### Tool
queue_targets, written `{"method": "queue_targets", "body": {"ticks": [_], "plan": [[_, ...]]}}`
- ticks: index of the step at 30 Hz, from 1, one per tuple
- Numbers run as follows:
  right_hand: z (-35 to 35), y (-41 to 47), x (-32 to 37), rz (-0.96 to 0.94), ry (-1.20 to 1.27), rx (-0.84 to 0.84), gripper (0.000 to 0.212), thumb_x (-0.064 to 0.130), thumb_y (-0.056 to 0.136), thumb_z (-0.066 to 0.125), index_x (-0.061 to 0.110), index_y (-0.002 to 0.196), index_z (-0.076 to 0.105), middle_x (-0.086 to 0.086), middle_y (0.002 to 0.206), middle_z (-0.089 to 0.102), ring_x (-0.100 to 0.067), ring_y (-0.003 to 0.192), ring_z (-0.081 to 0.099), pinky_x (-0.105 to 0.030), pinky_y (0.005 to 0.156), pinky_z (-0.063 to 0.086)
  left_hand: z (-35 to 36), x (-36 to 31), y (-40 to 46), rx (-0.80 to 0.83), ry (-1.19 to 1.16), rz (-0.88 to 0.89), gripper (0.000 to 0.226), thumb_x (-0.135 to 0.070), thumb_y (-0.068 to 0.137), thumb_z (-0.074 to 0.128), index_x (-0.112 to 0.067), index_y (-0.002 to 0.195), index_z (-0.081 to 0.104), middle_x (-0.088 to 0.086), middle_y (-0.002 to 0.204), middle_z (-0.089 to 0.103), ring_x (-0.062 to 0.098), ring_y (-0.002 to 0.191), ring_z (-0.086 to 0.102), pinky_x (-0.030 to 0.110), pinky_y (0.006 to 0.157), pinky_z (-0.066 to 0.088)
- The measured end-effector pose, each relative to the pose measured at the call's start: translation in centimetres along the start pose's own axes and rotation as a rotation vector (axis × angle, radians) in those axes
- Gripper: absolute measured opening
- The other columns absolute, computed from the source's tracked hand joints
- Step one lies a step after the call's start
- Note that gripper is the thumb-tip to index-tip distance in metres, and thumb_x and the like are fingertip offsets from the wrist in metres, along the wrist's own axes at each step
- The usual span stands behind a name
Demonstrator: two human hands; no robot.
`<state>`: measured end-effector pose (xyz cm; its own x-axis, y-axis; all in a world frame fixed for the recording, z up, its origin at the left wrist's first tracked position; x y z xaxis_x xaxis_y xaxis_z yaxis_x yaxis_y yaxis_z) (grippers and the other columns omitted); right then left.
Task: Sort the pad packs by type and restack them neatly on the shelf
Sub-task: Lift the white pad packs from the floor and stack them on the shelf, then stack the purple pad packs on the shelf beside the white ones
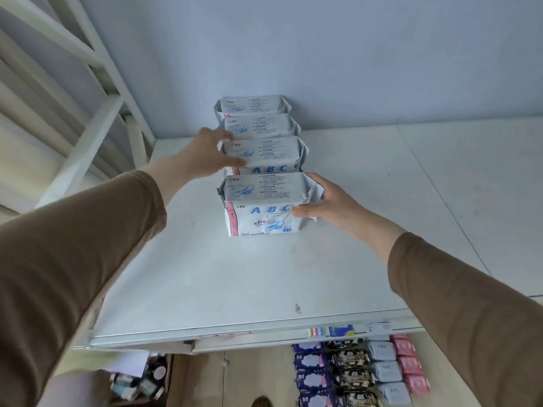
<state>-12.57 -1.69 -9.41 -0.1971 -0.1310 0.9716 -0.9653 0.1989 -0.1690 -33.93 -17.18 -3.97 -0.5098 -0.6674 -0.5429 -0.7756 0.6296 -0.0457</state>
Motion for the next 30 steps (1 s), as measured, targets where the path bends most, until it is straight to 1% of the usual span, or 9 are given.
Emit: {"method": "queue_targets", "body": {"ticks": [3,6,8,10,14,17,23,26,30], "plan": [[-0.5,1.0,0.3,0.018,-0.058,-0.054,0.068,0.002,0.078,0.081,0.015,0.137,0.049,0.000,0.123,0.069,-0.013,0.109,0.067,-0.013,0.072,0.051,-2.2,0.0,-1.2,-0.060,-0.016,-0.007,0.063,-0.043,0.077,0.079,-0.030,0.133,0.053,0.002,0.138,0.042,0.021,0.120,0.049,0.031,0.094,0.037],[-1.0,1.4,0.5,0.006,-0.130,-0.113,0.068,-0.001,0.079,0.079,0.005,0.137,0.045,0.003,0.114,0.064,-0.005,0.097,0.063,-0.008,0.064,0.048,-3.0,-0.9,-3.8,-0.164,0.051,0.007,0.053,-0.044,0.082,0.073,-0.030,0.129,0.054,0.002,0.134,0.047,0.020,0.119,0.051,0.027,0.086,0.034],[-1.2,1.4,0.4,-0.001,-0.166,-0.140,0.071,0.001,0.079,0.081,0.007,0.138,0.042,0.002,0.118,0.062,-0.009,0.104,0.062,-0.012,0.072,0.050,-2.6,-1.5,-5.6,-0.184,0.086,0.005,0.051,-0.044,0.084,0.071,-0.029,0.130,0.054,0.003,0.137,0.047,0.021,0.121,0.049,0.028,0.088,0.035],[-1.0,0.6,0.1,0.012,-0.199,-0.154,0.083,0.005,0.078,0.082,0.013,0.145,0.035,0.000,0.130,0.057,-0.017,0.119,0.057,-0.024,0.090,0.052,-1.8,-2.0,-7.6,-0.178,0.078,-0.002,0.050,-0.040,0.087,0.069,-0.028,0.132,0.053,0.003,0.142,0.043,0.021,0.127,0.045,0.032,0.096,0.036],[-1.9,-3.2,0.1,-0.021,-0.353,-0.269,0.095,0.019,0.076,0.085,0.017,0.152,0.027,-0.003,0.142,0.045,-0.019,0.132,0.044,-0.034,0.102,0.043,-0.4,-3.9,-12.7,-0.254,0.082,-0.002,0.052,-0.032,0.088,0.069,-0.023,0.136,0.051,0.002,0.144,0.042,0.023,0.129,0.042,0.032,0.097,0.037],[-3.0,-8.1,0.7,-0.107,-0.471,-0.352,0.078,0.024,0.081,0.079,0.015,0.146,0.038,-0.006,0.145,0.044,-0.021,0.133,0.045,-0.037,0.107,0.040,1.5,-6.3,-18.1,-0.345,0.104,0.065,0.052,-0.022,0.086,0.070,-0.017,0.135,0.052,0.006,0.138,0.048,0.026,0.127,0.041,0.032,0.102,0.033],[-3.0,-22.7,-1.2,-0.228,-0.507,-0.282,0.043,0.027,0.088,0.069,0.021,0.128,0.055,0.005,0.130,0.056,-0.014,0.120,0.052,-0.035,0.102,0.044,9.8,-10.4,-30.5,-0.375,0.085,0.128,0.044,-0.022,0.085,0.068,-0.019,0.128,0.056,0.002,0.128,0.055,0.026,0.117,0.047,0.034,0.098,0.039],[-3.3,-29.6,-4.6,-0.269,-0.500,-0.310,0.028,0.022,0.091,0.066,0.022,0.118,0.060,0.010,0.118,0.062,-0.009,0.110,0.056,-0.032,0.095,0.047,16.1,-11.0,-36.0,-0.277,0.075,0.118,0.042,-0.022,0.085,0.066,-0.023,0.126,0.056,-0.002,0.125,0.056,0.023,0.115,0.047,0.034,0.097,0.038],[-2.7,-35.1,-14.0,-0.140,-0.482,-0.291,0.019,0.018,0.092,0.064,0.020,0.111,0.062,0.010,0.112,0.064,-0.006,0.101,0.060,-0.030,0.089,0.050,25.5,-8.7,-41.8,-0.103,0.073,0.056,0.038,-0.022,0.085,0.066,-0.023,0.123,0.058,-0.002,0.123,0.058,0.023,0.113,0.050,0.038,0.095,0.041]]}}
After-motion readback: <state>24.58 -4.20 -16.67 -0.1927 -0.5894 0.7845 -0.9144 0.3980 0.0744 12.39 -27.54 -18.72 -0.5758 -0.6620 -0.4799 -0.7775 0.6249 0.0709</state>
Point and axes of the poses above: each hand's wrist, its own y-axis towards the middle knuckle, its own z-axis out of the palm, x = y × z, the point moved 8 cm from there along y, towards the middle knuckle
